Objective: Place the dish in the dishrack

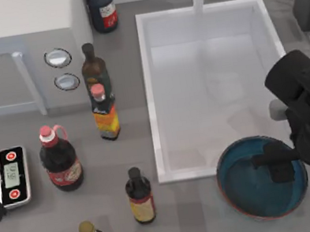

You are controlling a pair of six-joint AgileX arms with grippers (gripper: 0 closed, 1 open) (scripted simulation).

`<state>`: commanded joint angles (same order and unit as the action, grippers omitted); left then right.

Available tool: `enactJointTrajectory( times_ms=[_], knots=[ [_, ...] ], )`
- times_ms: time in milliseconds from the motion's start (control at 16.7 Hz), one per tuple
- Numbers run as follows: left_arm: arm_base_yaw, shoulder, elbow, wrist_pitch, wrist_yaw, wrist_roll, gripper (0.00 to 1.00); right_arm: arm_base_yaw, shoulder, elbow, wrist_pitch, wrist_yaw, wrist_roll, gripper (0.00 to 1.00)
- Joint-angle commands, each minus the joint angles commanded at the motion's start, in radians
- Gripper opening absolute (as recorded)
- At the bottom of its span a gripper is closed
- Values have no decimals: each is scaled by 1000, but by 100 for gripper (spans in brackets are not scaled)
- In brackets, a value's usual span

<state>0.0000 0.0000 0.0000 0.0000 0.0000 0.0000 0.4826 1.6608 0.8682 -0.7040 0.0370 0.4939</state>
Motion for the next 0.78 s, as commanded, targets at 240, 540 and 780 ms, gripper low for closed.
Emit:
enactJointTrajectory(
  times_ms=[240,540,780],
  knots=[
    [0,0,0,0,0,0,100,0,0,0,0,0,0,10],
    [0,0,0,0,0,0,100,0,0,0,0,0,0,0],
    [0,0,0,0,0,0,100,0,0,0,0,0,0,0]
  ],
)
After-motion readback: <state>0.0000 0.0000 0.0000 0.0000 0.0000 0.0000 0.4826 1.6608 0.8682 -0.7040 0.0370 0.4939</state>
